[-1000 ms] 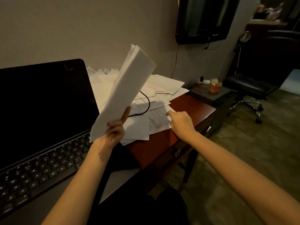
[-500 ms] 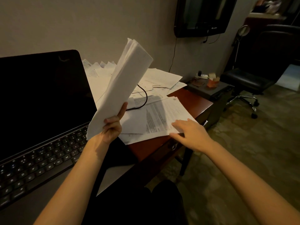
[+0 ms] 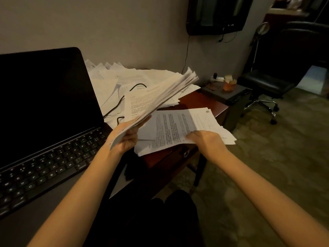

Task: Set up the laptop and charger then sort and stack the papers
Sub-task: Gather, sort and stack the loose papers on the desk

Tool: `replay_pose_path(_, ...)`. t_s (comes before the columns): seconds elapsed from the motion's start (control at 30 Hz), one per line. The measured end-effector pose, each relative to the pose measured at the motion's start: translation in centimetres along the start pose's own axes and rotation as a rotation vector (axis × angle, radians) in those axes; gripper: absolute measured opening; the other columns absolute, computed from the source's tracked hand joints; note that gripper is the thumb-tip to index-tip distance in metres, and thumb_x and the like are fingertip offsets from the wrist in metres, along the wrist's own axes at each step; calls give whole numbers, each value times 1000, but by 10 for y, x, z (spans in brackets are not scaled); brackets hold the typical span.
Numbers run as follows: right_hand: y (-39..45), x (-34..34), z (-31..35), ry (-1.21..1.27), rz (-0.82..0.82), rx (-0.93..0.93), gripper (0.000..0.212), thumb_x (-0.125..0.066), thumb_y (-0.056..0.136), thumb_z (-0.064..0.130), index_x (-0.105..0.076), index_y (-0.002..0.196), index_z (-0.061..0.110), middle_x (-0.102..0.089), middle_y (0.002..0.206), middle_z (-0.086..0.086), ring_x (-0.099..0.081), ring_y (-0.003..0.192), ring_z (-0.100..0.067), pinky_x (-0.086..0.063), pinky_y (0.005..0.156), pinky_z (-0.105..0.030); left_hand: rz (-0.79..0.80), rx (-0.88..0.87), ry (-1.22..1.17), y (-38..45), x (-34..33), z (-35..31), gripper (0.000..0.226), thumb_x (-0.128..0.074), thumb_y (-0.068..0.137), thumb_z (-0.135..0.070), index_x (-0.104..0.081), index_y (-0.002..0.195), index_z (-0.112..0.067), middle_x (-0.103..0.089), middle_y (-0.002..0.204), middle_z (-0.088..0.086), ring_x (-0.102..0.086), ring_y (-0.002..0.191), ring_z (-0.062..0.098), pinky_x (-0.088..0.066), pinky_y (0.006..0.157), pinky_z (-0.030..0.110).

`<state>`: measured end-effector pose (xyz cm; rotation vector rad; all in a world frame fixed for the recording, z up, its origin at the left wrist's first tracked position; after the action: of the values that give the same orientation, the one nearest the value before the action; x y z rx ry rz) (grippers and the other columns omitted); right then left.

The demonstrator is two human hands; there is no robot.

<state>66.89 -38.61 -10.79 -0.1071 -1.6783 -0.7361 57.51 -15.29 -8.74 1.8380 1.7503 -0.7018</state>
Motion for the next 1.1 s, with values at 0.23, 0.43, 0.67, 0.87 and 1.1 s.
replay_pose_path(0.23,-4,39,-53,-189,272,-569,18,-56,88,14,-64,103,9,-65,94,-13,-63,87,-31,-42,64,-30,-540,-160,449,3,-5,2,37,-49,97,-5,-51,133,-6,-61,122,3,-66,89,11,-55,64,18)
replay_pose_path(0.43,23,77,-65,277,257,-867,17,-52,93,15,-59,98,0,-54,78,-8,-55,68,-21,-43,54,-27,-581,-181,713,-1,-5,-1,35,-51,95,-3,-54,129,-5,-60,118,2,-61,105,22,-52,77,27)
replay_pose_path(0.67,72,81,-4,704,308,-791,6,-46,95,13,-50,97,9,-55,84,-4,-52,66,-10,-46,52,-16,-584,-62,795,4,7,8,19,-54,89,-3,-65,104,-9,-67,111,8,-64,102,28,-51,92,44)
replay_pose_path(0.87,106,25,56,763,394,-632,21,-39,95,14,-48,78,8,-47,71,-2,-47,63,-18,-31,47,-24,-556,-62,823,0,6,9,20,-48,95,-7,-66,97,-16,-70,103,5,-66,100,26,-54,86,39)
replay_pose_path(1.1,106,12,73,859,460,-510,30,-42,98,17,-61,119,7,-65,118,-8,-61,106,-23,-47,91,-32,-547,-13,969,0,1,5,70,-21,92,-69,-66,110,-18,-69,102,8,-65,95,25,-50,92,41)
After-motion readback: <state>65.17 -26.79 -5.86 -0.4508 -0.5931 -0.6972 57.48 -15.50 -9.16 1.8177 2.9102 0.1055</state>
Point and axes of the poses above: each hand's wrist, its own y-axis towards the middle knuckle, its own x-axis out of the back of the hand, z = x × y, the point moved 2 cm from there along y, towards the middle knuckle
